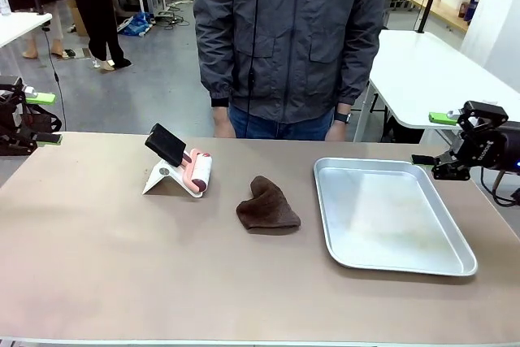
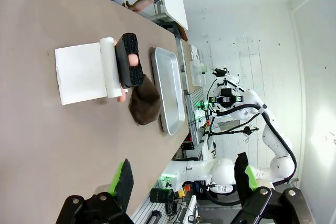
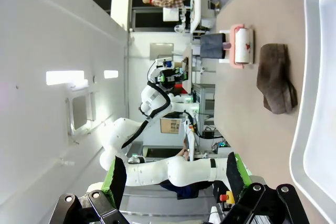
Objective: Clean the surface of the table.
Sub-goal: Return the Lint Roller and towel to their original positions.
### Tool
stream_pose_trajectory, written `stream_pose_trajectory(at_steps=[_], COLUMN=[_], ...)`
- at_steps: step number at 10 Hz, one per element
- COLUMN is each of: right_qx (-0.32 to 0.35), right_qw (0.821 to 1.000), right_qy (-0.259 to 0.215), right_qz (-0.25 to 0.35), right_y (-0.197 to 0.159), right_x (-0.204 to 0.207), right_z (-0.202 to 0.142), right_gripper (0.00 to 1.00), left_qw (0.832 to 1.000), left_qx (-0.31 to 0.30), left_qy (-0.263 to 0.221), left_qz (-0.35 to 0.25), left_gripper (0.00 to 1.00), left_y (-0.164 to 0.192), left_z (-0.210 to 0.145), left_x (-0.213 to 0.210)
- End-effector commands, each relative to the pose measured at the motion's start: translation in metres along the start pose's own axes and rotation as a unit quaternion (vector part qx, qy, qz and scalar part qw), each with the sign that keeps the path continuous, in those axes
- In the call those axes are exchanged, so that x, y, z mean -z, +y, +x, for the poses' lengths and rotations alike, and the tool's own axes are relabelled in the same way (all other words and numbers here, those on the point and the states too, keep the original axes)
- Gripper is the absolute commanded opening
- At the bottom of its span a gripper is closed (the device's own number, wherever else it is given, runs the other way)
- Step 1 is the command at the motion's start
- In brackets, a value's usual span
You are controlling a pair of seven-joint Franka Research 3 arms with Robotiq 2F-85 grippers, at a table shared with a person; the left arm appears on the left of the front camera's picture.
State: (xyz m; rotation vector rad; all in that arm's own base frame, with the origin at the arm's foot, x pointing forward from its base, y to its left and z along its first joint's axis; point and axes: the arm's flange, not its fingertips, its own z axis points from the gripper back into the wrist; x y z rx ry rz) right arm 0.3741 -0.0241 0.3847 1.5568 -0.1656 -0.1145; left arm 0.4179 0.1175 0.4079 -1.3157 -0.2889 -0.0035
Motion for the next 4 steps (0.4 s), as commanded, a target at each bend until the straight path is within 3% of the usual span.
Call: stream_pose_trajectory(at_steps=[1,4], right_qx=[0.001,0.001], right_qw=[1.000,1.000], right_qy=[0.001,0.001], right_qz=[0.002,0.002], right_y=[0.0023,0.0023], right_x=[-0.0013,-0.0013], right_z=[0.0002,0.0002], right_gripper=[1.00,1.00], left_qw=[1.000,1.000], left_qx=[0.000,0.000], left_qy=[-0.012,-0.012], left_qz=[-0.004,-0.004], left_gripper=[1.00,1.00], left_y=[-0.0031,-0.0031], left_z=[-0.0044,-0.0044], left_x=[0.0013,0.0013])
